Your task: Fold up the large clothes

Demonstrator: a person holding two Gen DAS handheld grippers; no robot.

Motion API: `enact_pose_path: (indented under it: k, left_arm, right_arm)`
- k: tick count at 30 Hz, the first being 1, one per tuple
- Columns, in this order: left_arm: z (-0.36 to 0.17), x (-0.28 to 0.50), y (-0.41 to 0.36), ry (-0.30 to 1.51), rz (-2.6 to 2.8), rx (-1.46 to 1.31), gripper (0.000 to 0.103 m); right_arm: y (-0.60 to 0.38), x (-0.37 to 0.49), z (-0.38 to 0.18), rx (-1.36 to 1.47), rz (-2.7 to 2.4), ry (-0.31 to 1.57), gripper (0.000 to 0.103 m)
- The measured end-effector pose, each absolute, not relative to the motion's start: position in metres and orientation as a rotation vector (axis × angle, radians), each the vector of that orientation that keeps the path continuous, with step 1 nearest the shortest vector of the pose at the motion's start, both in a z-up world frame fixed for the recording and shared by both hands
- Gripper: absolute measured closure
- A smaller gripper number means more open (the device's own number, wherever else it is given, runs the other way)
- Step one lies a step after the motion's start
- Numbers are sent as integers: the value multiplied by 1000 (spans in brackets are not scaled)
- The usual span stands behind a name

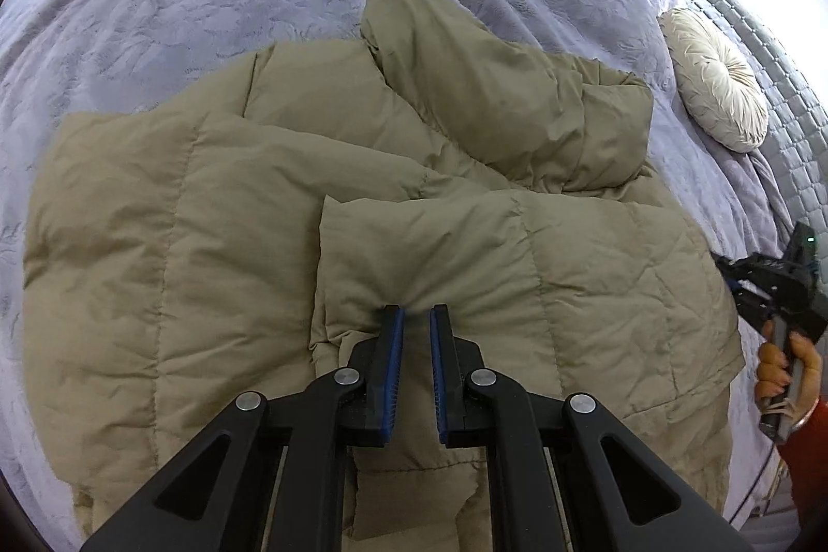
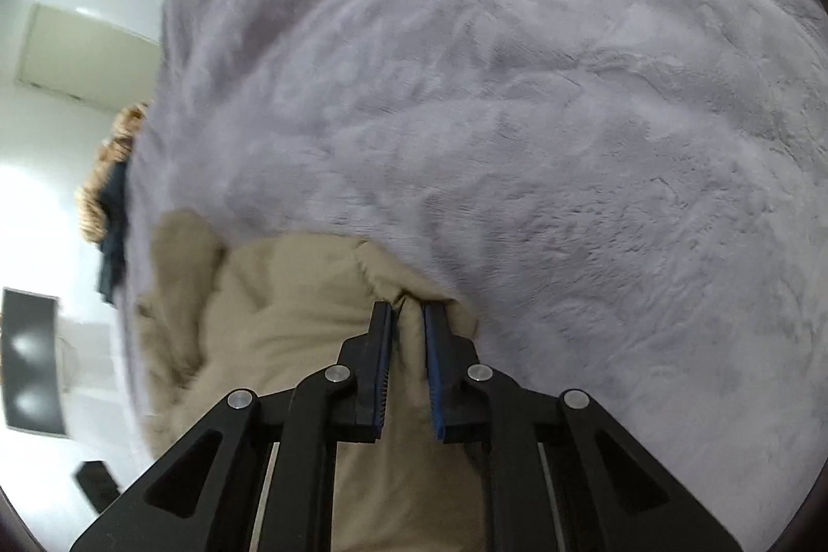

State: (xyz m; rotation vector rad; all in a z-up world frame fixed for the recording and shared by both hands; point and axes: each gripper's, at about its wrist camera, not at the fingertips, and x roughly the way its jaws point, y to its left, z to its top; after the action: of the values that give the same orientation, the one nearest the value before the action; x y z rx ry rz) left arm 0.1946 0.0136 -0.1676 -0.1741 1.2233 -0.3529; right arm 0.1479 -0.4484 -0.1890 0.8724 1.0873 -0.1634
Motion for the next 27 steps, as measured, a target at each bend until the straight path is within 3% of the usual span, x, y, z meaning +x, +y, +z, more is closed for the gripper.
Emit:
enact_pose_path:
  k: [8,19,27]
  left_arm:
    - [-167,192,12,1222,-359,-144,91]
    - [-115,150,37,1137,-352,-125,91]
    - [-139,133,36,1196,-359,-136,91]
  right_arm:
    - [-435,142,-171,687,-238,1093,89]
    - [-389,66,-118,480,-252,1037,89]
    - [-375,41,-131,468,-238,1078,89]
